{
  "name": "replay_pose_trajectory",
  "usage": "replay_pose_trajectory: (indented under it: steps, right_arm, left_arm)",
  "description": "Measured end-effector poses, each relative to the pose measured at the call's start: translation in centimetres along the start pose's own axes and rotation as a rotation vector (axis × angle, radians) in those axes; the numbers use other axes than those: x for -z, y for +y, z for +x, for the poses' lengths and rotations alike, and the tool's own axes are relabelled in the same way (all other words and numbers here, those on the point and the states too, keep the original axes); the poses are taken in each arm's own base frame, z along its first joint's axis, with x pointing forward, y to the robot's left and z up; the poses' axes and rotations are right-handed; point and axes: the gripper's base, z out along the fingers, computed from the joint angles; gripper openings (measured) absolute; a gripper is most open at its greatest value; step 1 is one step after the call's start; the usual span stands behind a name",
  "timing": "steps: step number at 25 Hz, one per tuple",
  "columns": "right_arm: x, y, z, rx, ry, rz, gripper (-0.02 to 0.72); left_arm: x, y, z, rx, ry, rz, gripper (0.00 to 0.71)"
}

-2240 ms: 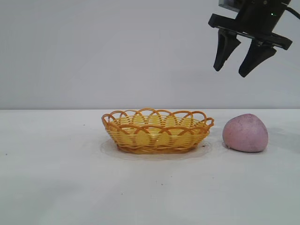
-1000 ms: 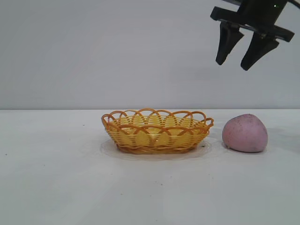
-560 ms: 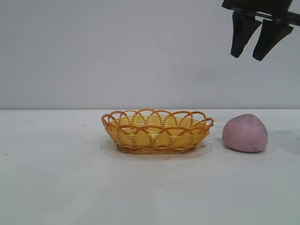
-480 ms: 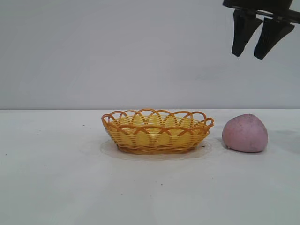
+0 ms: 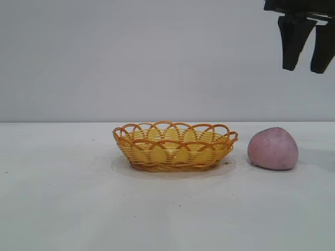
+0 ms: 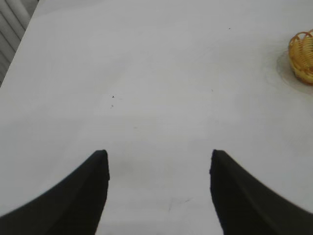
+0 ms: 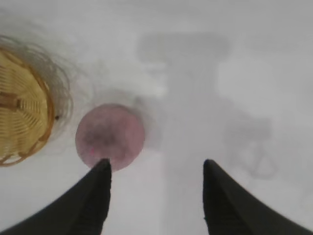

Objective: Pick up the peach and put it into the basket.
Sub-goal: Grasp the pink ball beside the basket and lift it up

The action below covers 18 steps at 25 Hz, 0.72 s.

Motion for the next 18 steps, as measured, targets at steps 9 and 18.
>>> replay_pose_trajectory:
  steps: [9, 18]
  right_arm:
    - [-0.4, 1.4, 0.7, 0.004, 0.078, -0.010, 0.403]
    - [-3.3, 5.1, 1.2, 0.066, 0.053, 0.004, 0.349]
  left_arm:
    - [0.0, 0.0, 0.0, 0.000, 0.000, 0.000, 0.397]
    - [0.0, 0.0, 0.0, 0.000, 0.000, 0.000, 0.397]
